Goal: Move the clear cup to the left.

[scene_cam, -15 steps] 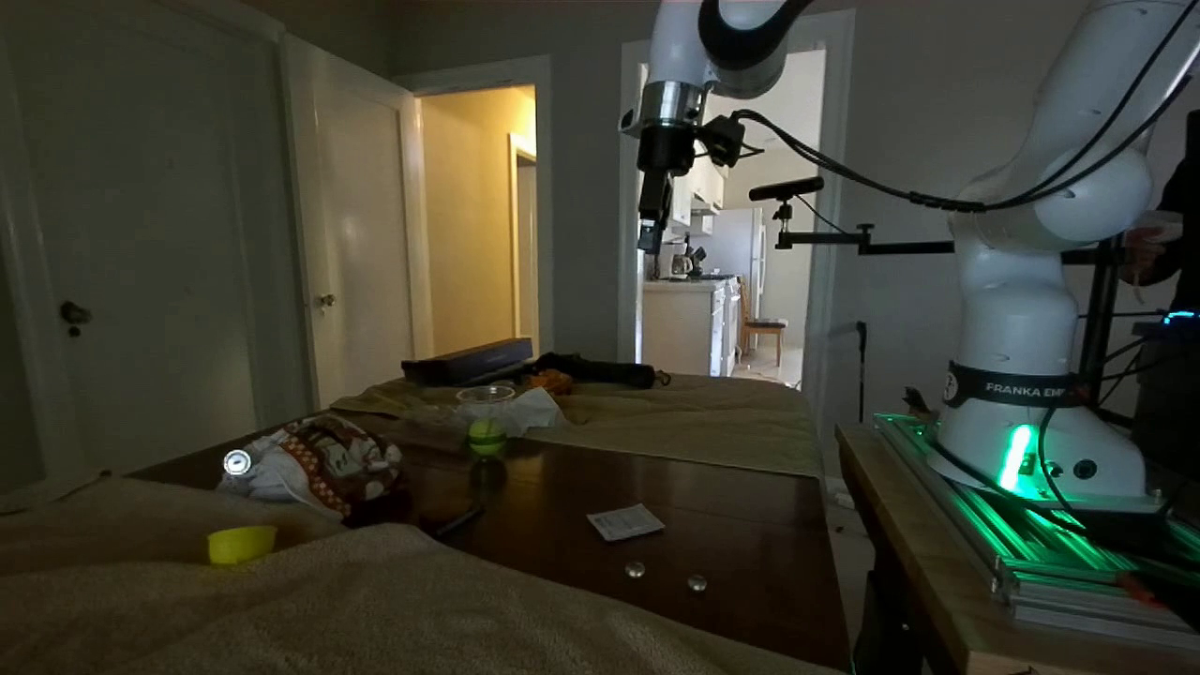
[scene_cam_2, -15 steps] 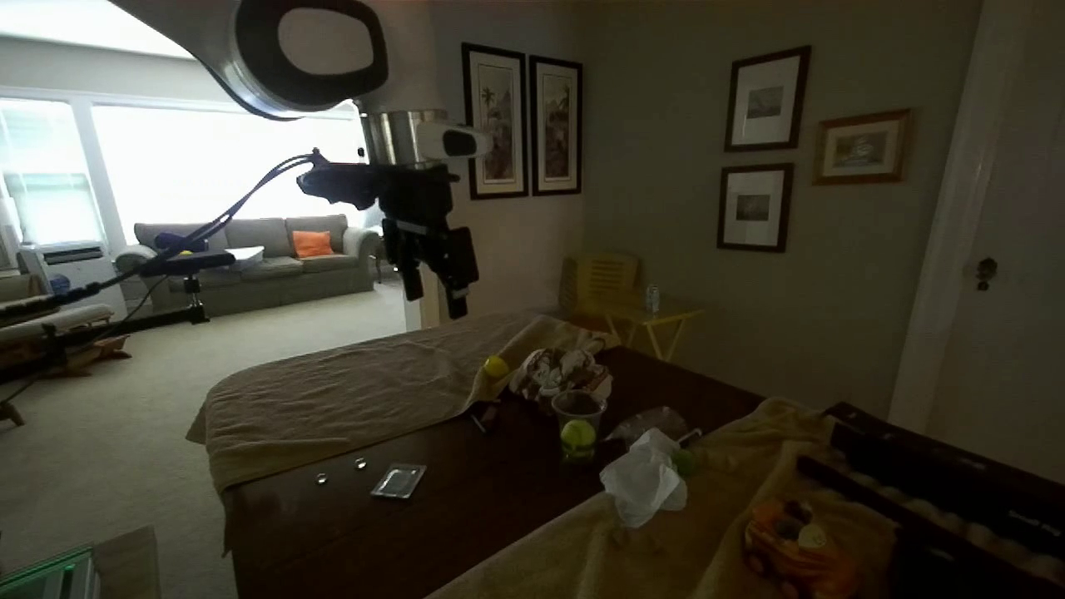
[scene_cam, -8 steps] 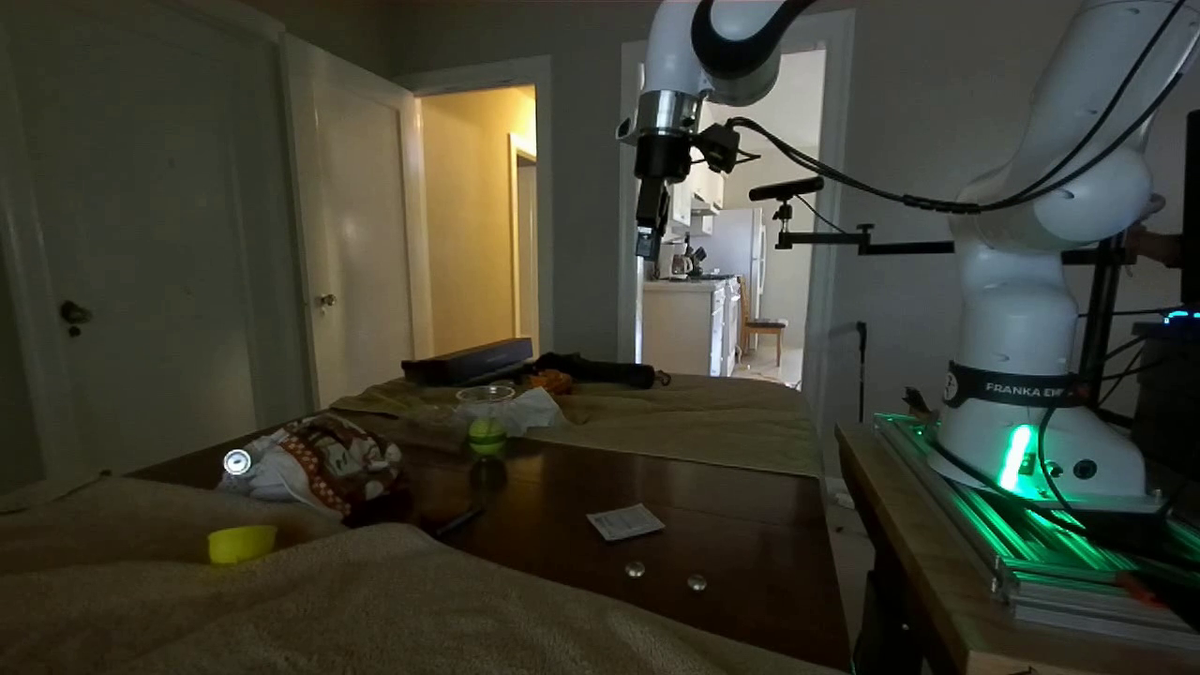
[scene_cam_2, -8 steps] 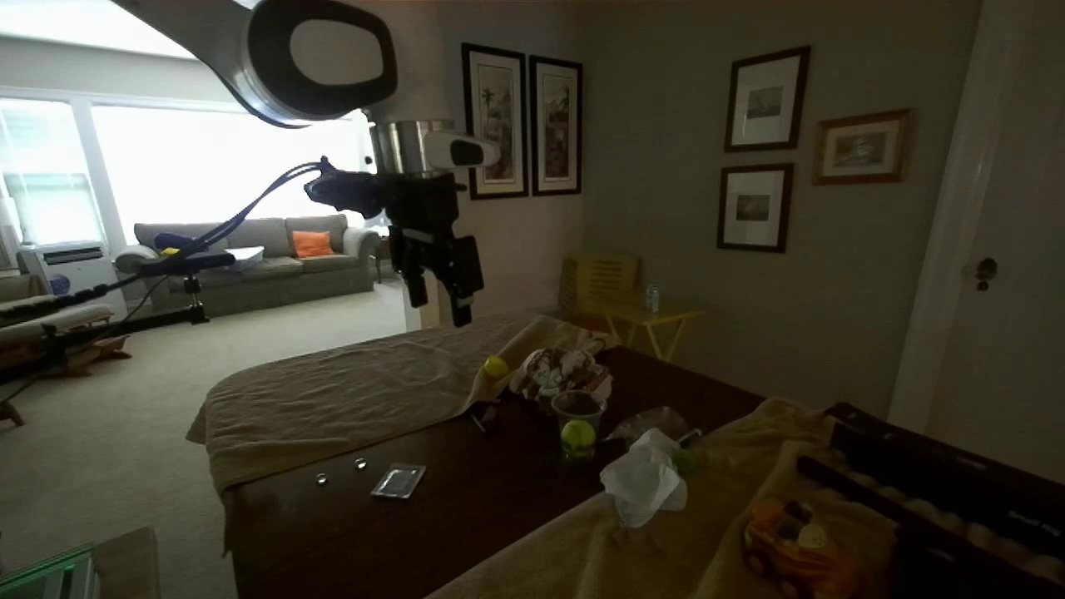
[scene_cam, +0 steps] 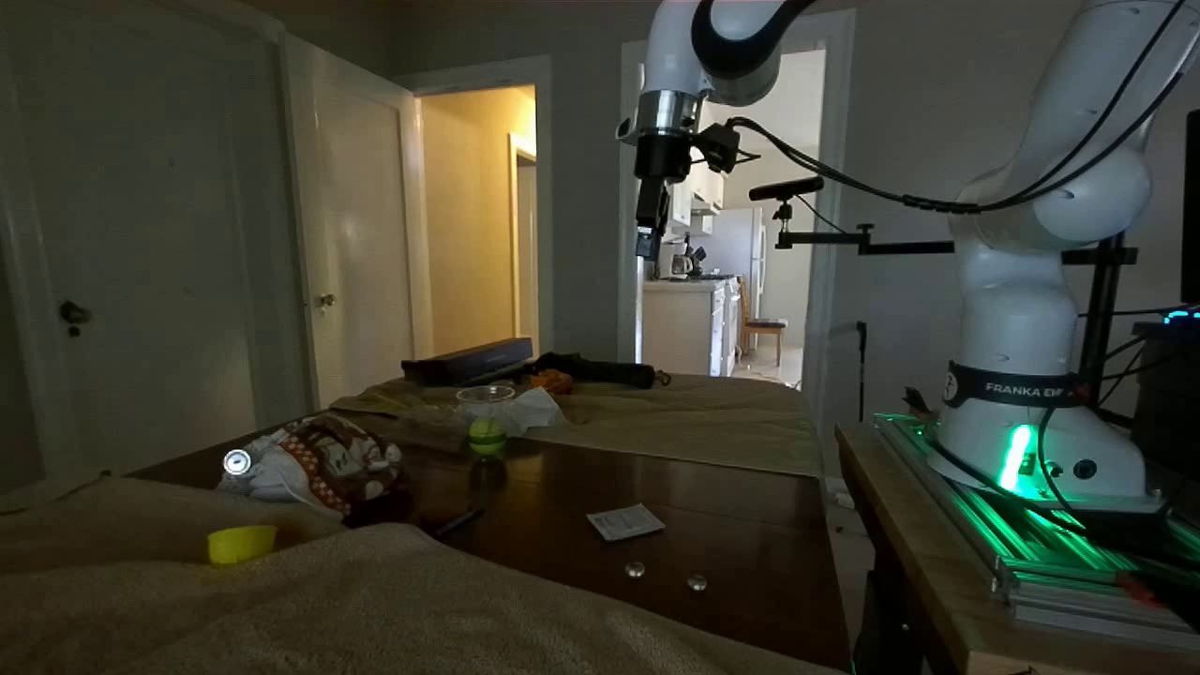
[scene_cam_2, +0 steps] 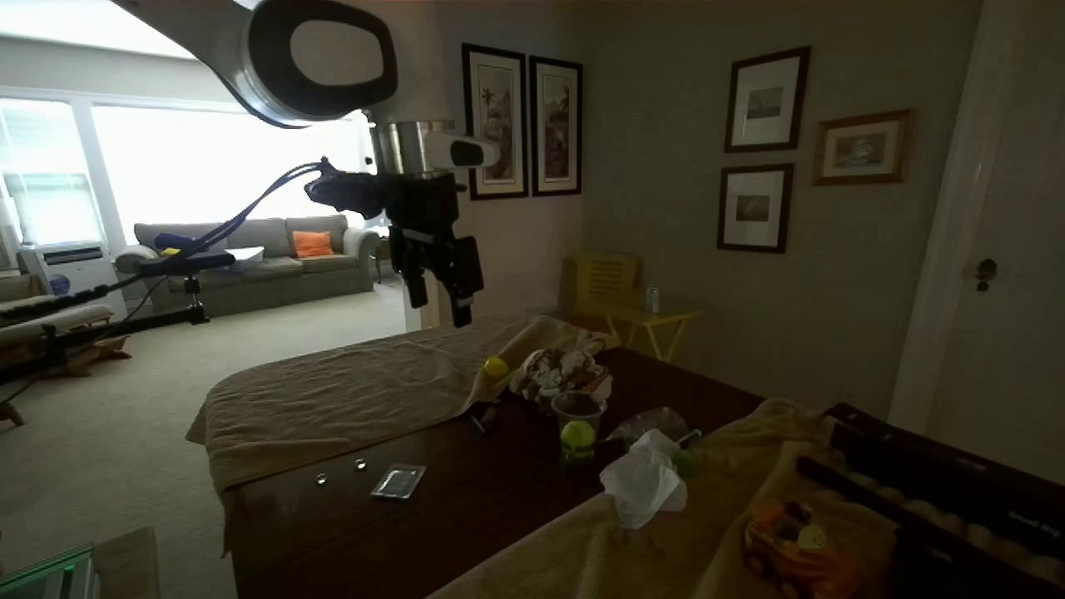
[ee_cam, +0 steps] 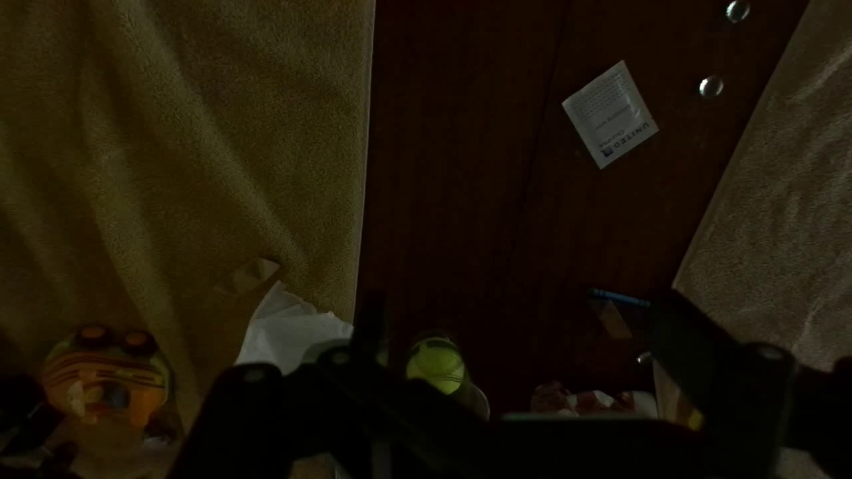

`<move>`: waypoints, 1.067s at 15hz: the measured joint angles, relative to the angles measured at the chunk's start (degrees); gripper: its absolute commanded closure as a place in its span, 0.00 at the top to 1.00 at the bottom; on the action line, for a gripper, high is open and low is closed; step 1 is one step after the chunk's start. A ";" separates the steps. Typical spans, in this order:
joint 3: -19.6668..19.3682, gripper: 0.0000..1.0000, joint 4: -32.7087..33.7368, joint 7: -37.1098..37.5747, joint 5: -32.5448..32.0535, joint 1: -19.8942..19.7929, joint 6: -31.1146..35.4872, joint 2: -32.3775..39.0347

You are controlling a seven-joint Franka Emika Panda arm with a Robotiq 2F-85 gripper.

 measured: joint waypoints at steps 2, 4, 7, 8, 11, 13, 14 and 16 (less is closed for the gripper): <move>0.00 1.00 0.00 0.00 0.00 0.00 0.00 0.00; 0.00 1.00 0.00 0.00 0.00 0.00 0.00 0.00; 0.00 1.00 -0.01 0.00 0.00 0.00 0.00 0.02; -0.16 1.00 -0.05 -0.20 0.00 -0.04 -0.02 0.02; -3.60 1.00 -0.01 -6.70 -0.82 -1.14 -1.08 0.02; -9.10 1.00 0.66 -15.79 -3.41 -2.24 -2.82 0.12; -12.68 1.00 1.63 -20.59 -5.21 -2.08 -3.98 0.32; -19.74 1.00 4.55 -30.52 -8.09 -1.46 -5.76 1.34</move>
